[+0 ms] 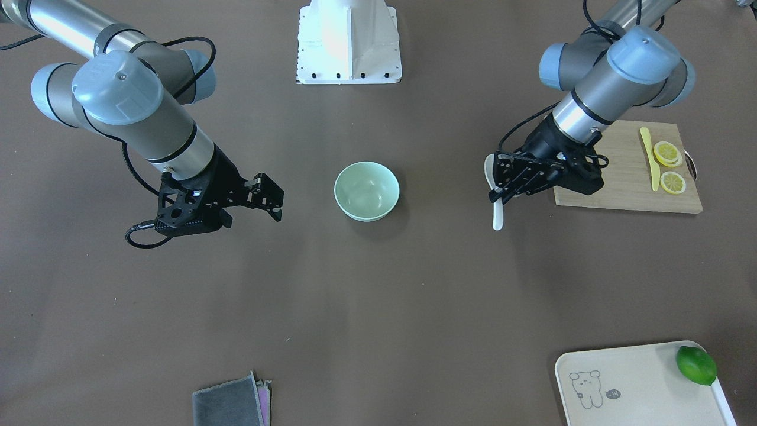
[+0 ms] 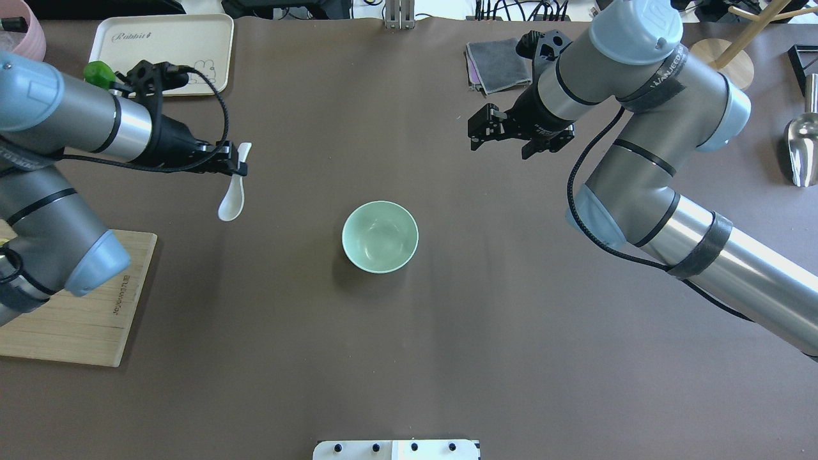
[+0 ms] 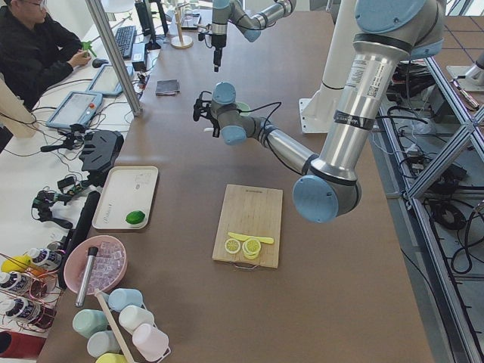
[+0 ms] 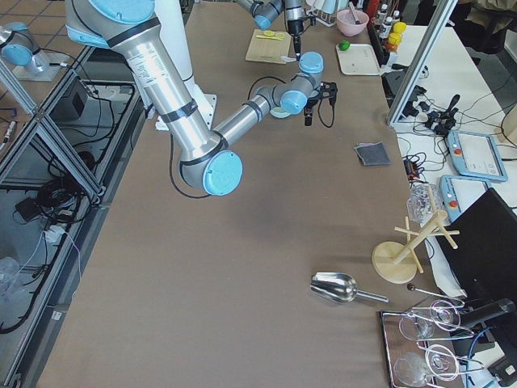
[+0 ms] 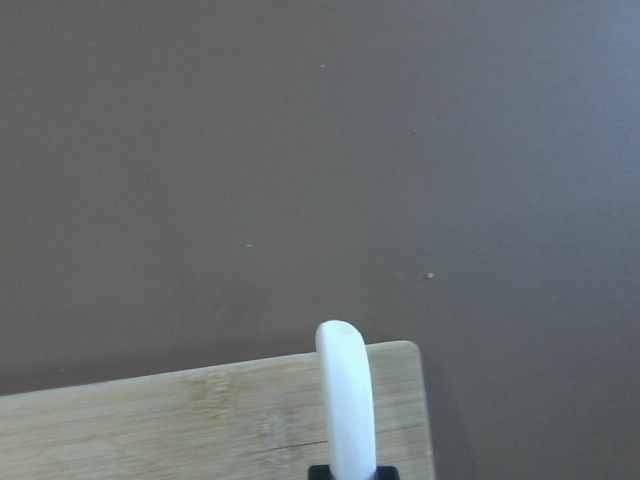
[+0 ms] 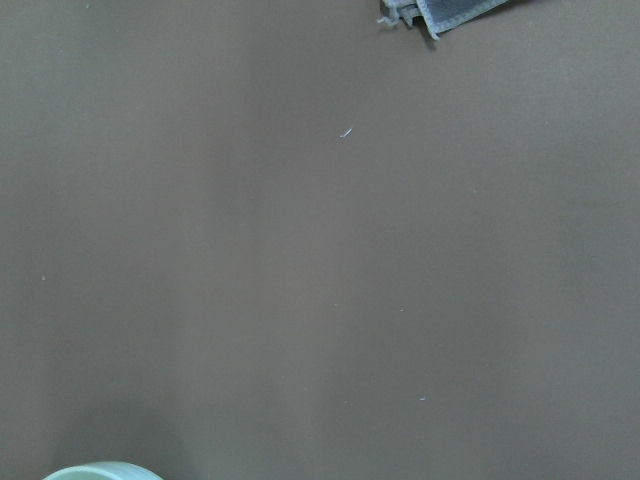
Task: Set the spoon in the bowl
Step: 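Carry the spoon over the bowl with the left gripper while the right arm withdraws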
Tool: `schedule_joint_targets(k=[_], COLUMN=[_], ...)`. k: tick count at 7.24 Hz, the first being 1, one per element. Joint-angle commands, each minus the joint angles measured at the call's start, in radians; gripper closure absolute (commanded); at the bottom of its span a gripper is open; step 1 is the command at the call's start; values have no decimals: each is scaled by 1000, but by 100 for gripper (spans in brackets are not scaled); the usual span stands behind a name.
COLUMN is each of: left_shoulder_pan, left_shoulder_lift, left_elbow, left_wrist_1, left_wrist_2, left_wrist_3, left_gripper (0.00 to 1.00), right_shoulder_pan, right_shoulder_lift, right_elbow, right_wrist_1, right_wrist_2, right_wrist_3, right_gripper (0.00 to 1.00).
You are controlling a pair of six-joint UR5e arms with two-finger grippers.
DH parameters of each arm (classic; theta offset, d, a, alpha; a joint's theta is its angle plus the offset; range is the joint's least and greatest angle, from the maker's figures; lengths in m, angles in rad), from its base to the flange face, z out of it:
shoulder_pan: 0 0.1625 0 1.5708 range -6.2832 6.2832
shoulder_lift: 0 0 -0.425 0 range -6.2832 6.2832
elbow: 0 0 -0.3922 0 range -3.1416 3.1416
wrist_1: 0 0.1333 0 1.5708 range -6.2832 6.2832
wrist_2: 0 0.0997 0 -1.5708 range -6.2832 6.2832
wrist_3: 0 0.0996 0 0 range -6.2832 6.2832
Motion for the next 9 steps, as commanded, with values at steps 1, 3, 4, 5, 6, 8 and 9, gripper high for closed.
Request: schedule_joint_targets(k=[1, 3, 4, 5, 6, 8, 9], left_shoulder_pan=[54, 186, 212, 256, 296, 322, 336], left_shoulder_lift=[-132, -210, -218, -223, -224, -223, -220], left_elbow=[52, 112, 126, 130, 136, 147, 153], left_wrist_1=[6, 7, 3, 3, 6, 4, 6], left_wrist_2=[84, 289, 305, 363, 414, 417, 417], left_wrist_3=[-97, -112, -182, -187, -190, -209, -210], left_gripper=[100, 100, 100, 100, 100, 100, 100], right_shoulder_pan=[52, 151, 174, 190, 190, 210, 220], right_shoulder_lift=[-131, -381, -401, -402, -405, -406, -402], right_elbow=[85, 172, 161, 144, 123, 84, 89], right_wrist_1=[7, 177, 181, 176, 176, 138, 100], right_wrist_2=[35, 27, 39, 37, 30, 46, 64], right_wrist_3=[-222, -389, -395, -395, -395, -400, -402], right_gripper=[0, 0, 0, 0, 0, 0, 0])
